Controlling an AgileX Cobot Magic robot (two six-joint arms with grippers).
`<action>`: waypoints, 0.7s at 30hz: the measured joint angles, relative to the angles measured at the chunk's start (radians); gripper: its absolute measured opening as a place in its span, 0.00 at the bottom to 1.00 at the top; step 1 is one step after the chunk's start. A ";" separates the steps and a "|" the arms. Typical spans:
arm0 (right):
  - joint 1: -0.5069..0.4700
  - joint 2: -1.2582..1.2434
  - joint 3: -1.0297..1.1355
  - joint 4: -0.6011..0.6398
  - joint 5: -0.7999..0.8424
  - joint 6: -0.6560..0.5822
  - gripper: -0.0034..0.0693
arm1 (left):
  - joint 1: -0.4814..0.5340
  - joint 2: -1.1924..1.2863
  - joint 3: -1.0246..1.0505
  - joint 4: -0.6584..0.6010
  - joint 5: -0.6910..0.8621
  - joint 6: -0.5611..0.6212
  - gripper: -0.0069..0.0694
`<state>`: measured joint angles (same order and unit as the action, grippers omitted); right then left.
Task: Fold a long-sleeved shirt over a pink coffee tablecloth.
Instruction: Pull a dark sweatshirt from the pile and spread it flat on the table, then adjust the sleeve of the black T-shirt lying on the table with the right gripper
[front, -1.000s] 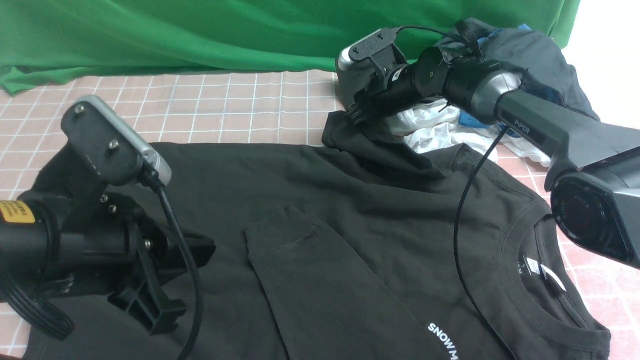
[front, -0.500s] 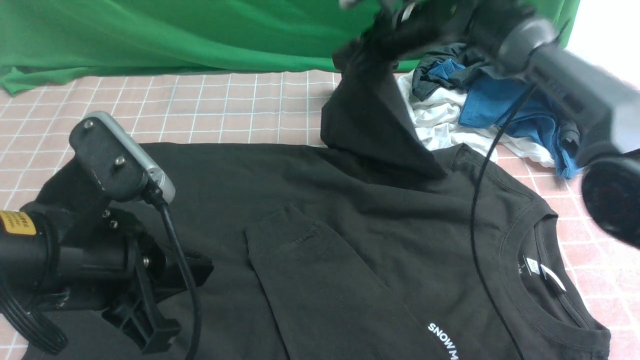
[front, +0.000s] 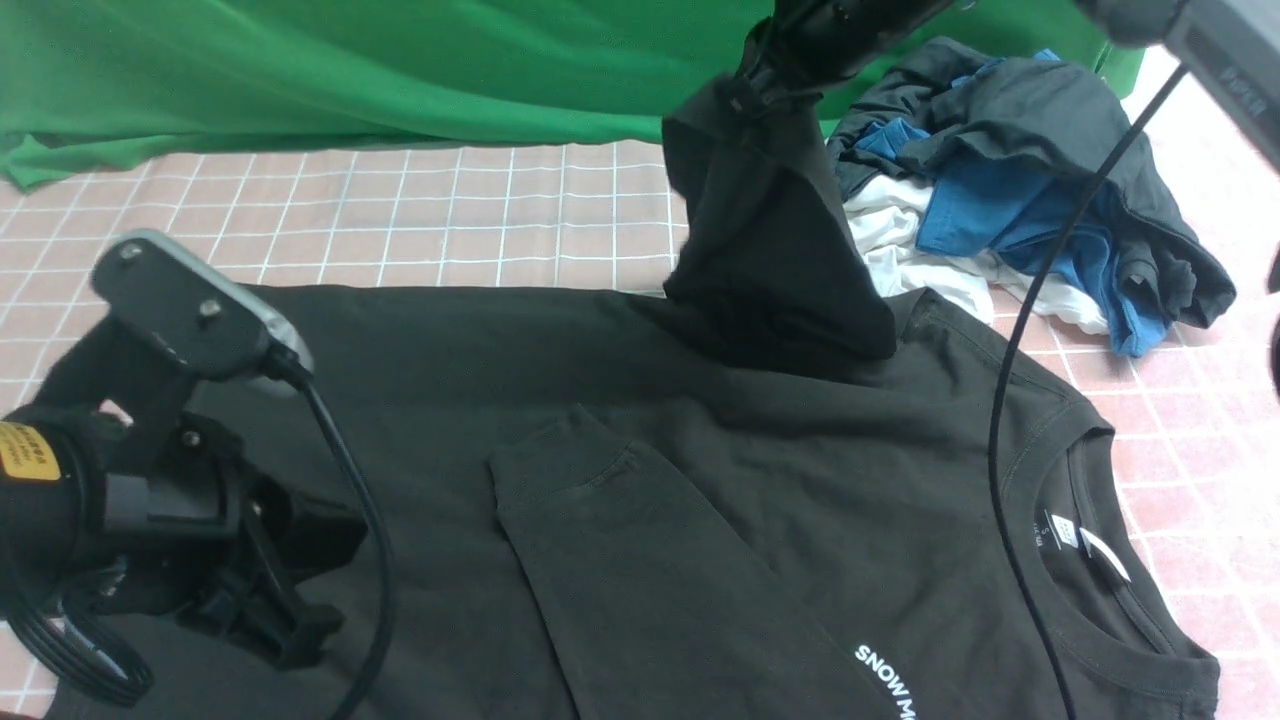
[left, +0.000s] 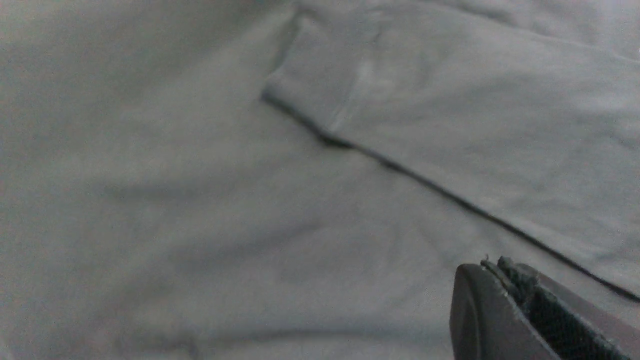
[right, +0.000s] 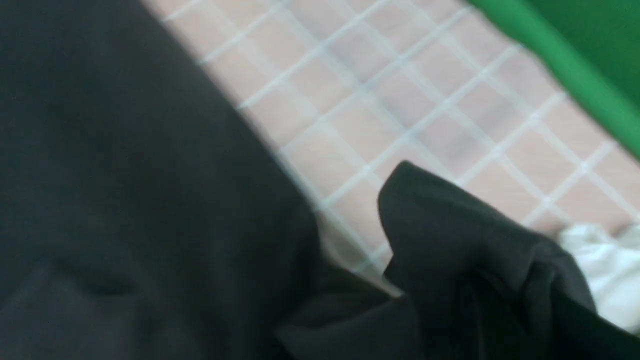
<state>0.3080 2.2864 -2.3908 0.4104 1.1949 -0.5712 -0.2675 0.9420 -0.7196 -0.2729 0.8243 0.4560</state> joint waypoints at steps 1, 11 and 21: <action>0.000 -0.010 0.001 0.020 0.013 -0.001 0.14 | 0.000 -0.001 0.000 0.012 0.000 -0.020 0.11; 0.062 -0.145 0.198 0.063 0.023 -0.024 0.14 | 0.000 -0.046 0.000 0.060 -0.004 -0.068 0.11; 0.188 -0.237 0.642 0.079 0.030 -0.176 0.28 | 0.000 -0.090 0.000 0.093 -0.039 -0.073 0.11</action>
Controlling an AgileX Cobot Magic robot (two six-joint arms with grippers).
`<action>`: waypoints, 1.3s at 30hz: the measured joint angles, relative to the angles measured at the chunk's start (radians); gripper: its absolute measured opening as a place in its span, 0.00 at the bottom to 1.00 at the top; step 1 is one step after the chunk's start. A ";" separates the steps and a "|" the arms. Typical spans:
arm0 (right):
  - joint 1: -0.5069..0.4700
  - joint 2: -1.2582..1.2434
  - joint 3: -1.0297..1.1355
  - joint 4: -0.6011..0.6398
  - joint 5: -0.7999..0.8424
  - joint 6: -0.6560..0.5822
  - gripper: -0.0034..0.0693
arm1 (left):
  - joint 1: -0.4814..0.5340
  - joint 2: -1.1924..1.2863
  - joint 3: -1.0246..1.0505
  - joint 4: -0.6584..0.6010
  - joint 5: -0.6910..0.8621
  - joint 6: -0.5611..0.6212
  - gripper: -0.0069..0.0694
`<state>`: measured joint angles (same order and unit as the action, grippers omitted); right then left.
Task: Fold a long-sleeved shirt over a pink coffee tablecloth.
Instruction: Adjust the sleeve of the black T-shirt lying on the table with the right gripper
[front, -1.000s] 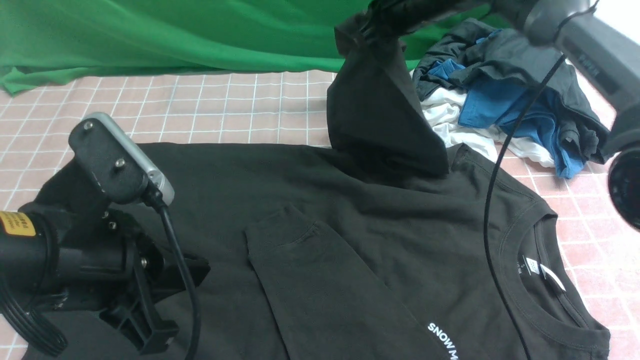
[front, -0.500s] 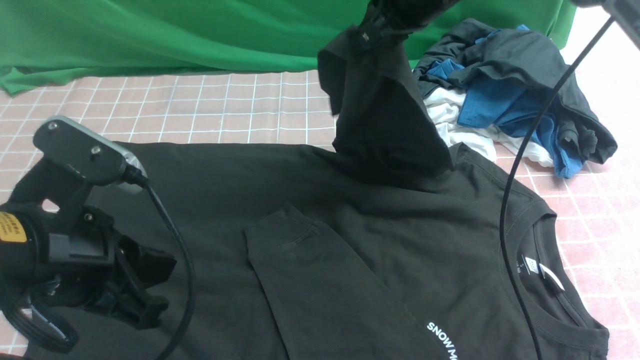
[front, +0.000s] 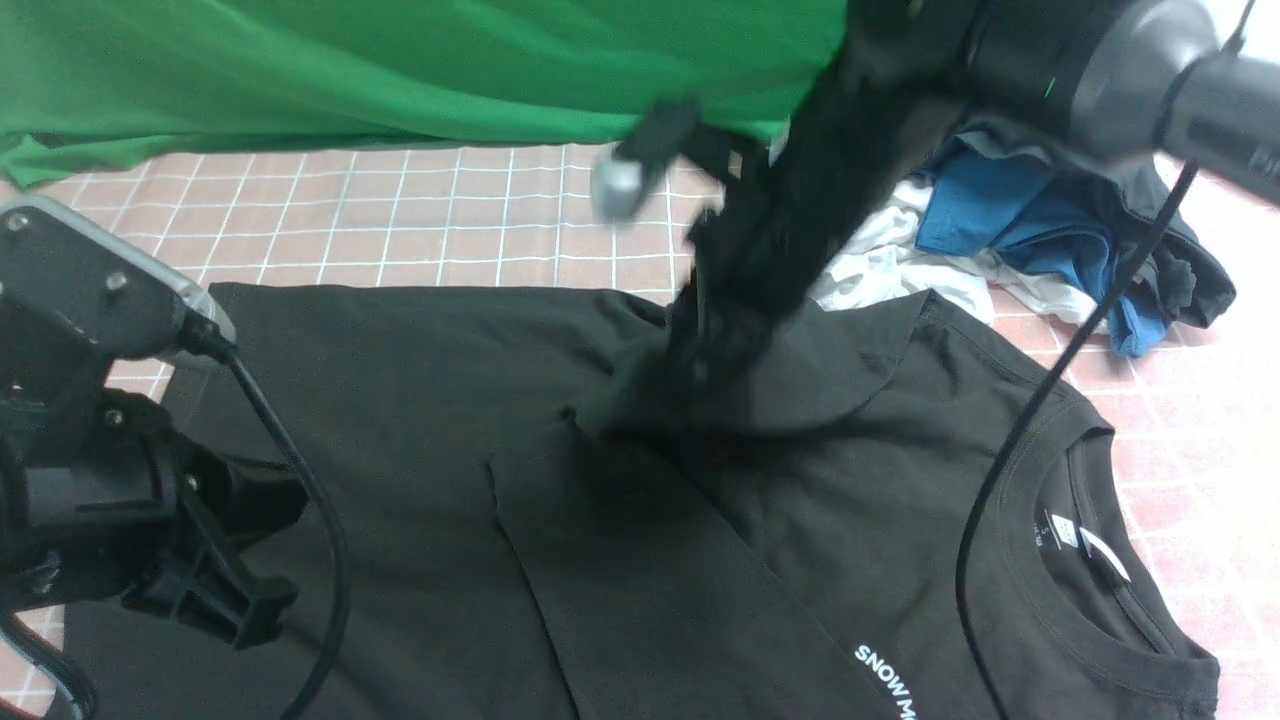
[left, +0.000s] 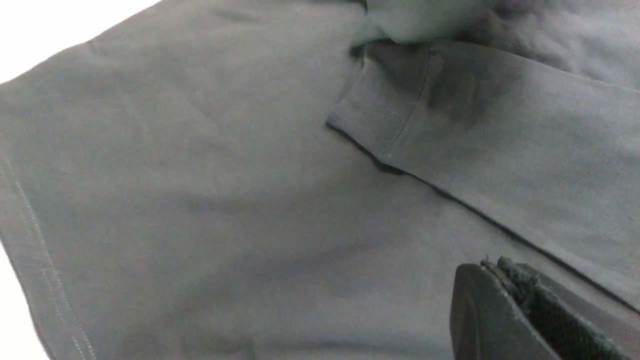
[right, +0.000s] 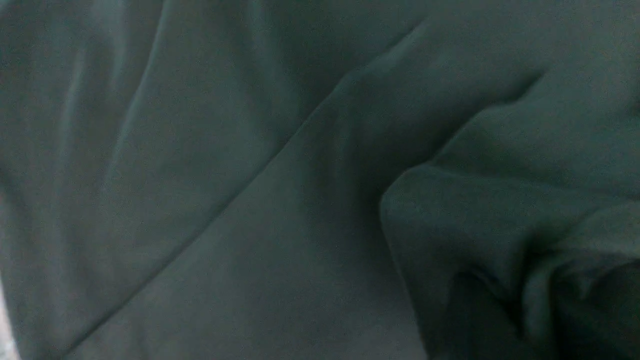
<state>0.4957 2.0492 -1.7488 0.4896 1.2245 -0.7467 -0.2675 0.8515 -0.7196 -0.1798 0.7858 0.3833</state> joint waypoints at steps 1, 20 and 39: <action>0.003 0.000 0.023 -0.004 0.000 0.014 0.41 | 0.000 -0.001 0.000 0.000 -0.001 0.000 0.11; 0.214 -0.103 0.020 -0.255 -0.317 0.428 0.67 | 0.000 -0.001 0.000 0.000 -0.027 -0.008 0.11; 0.221 0.153 0.021 -0.526 -0.537 0.635 0.65 | 0.000 -0.001 0.056 -0.008 -0.064 -0.008 0.11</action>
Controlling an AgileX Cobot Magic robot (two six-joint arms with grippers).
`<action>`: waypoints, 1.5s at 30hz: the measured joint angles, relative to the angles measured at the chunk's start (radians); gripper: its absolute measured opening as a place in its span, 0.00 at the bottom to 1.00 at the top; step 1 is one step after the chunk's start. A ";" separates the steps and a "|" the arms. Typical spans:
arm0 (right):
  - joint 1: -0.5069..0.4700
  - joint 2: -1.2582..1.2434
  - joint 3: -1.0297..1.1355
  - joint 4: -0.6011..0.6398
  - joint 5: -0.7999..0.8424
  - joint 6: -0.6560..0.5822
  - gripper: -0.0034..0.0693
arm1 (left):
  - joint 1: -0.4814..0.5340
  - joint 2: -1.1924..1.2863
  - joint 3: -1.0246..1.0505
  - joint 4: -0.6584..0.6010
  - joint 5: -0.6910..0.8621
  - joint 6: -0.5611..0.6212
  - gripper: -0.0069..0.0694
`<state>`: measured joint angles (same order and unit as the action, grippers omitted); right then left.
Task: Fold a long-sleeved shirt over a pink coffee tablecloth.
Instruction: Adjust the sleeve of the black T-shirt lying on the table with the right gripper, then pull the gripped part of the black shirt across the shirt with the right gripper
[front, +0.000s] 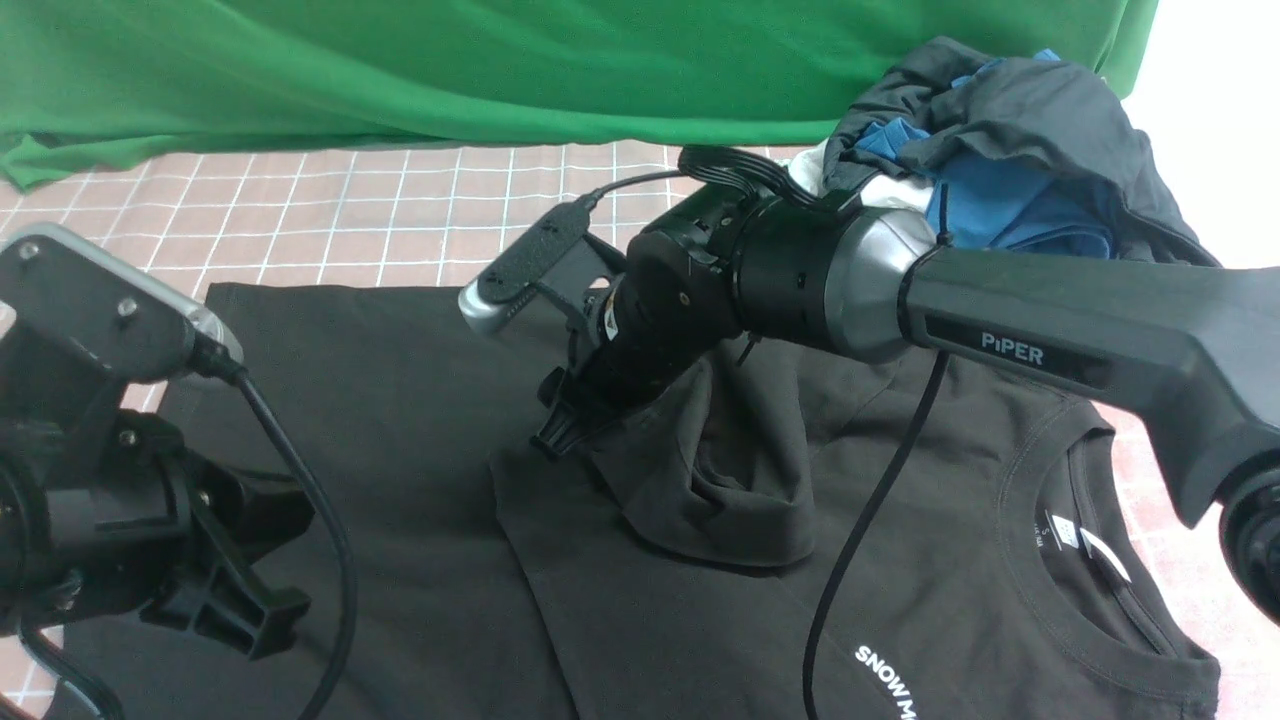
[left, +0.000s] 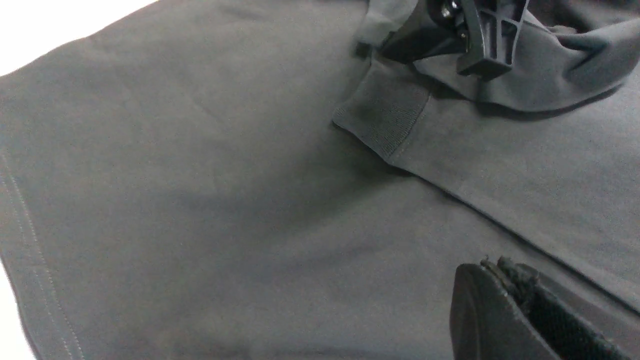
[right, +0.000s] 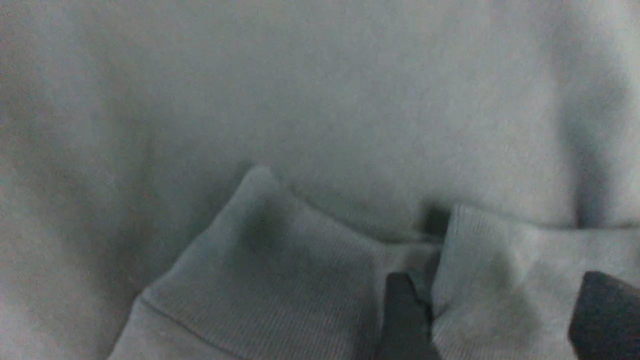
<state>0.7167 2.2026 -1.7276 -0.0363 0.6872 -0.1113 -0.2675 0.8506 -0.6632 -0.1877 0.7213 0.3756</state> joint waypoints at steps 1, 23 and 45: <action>0.000 0.005 0.000 0.000 0.003 0.004 0.63 | 0.000 0.000 0.001 -0.004 0.000 0.000 0.11; -0.024 0.034 0.000 0.036 -0.008 0.013 0.15 | 0.000 0.000 0.001 -0.011 0.000 0.000 0.11; 0.034 -0.240 0.001 0.254 0.029 -0.248 0.14 | 0.000 0.000 0.001 -0.018 -0.007 0.004 0.11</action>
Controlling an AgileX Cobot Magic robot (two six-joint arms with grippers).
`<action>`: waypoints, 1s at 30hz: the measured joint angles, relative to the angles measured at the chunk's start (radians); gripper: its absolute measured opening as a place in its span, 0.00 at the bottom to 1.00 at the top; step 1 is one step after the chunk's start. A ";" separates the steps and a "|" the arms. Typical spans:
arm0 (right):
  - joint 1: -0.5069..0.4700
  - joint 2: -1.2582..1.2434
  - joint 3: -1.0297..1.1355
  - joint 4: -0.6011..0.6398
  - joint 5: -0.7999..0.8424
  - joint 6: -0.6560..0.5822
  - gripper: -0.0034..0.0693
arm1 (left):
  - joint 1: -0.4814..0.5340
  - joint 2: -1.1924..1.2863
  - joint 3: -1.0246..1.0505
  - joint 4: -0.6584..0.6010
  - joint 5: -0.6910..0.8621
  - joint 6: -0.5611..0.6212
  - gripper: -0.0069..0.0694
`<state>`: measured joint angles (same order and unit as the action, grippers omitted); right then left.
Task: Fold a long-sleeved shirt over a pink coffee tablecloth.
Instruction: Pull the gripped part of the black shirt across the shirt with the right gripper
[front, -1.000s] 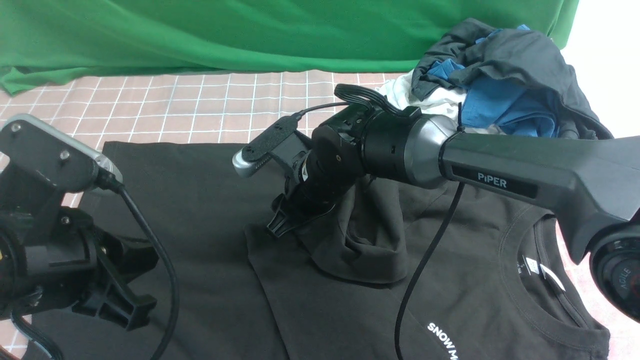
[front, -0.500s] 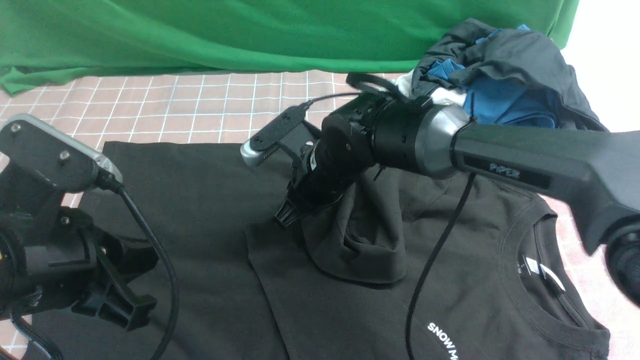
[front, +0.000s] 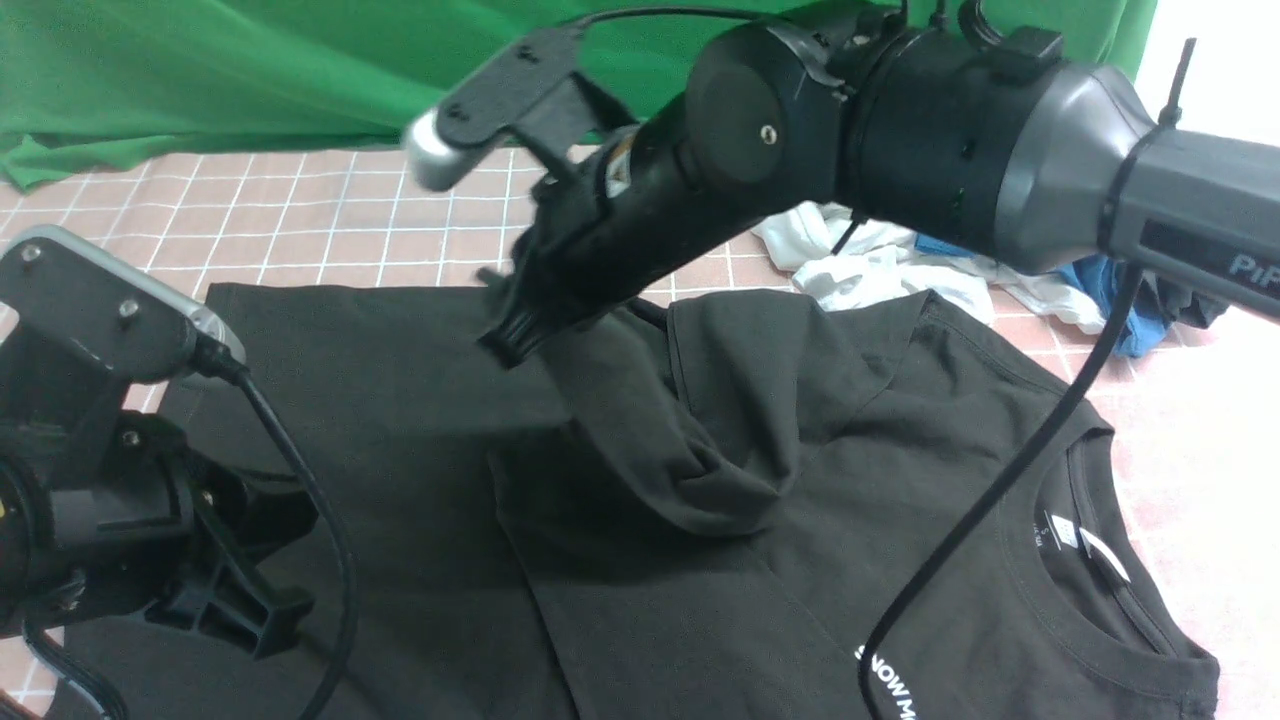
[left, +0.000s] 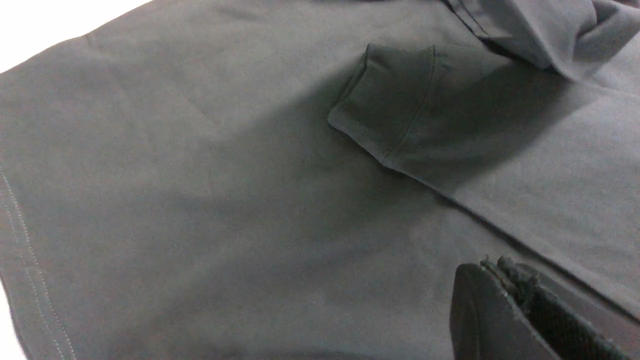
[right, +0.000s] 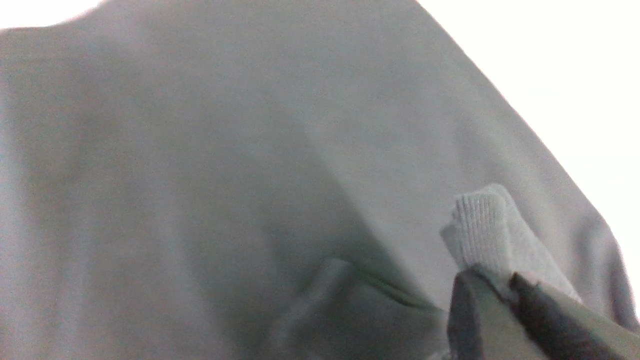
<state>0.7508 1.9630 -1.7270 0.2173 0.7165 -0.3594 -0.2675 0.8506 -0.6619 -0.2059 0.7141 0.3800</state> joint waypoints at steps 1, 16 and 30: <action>0.014 0.000 0.000 0.028 0.000 -0.036 0.14 | 0.000 -0.001 0.000 -0.005 0.000 0.000 0.11; 0.134 0.000 0.001 0.141 0.045 -0.298 0.14 | 0.000 -0.230 0.000 -0.020 -0.015 0.027 0.11; 0.157 -0.088 -0.013 0.142 0.071 -0.310 0.14 | 0.000 -0.283 0.000 0.006 -0.015 0.036 0.11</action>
<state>0.9075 1.8746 -1.7404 0.3596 0.7872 -0.6698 -0.2675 0.5673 -0.6619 -0.2000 0.6993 0.4164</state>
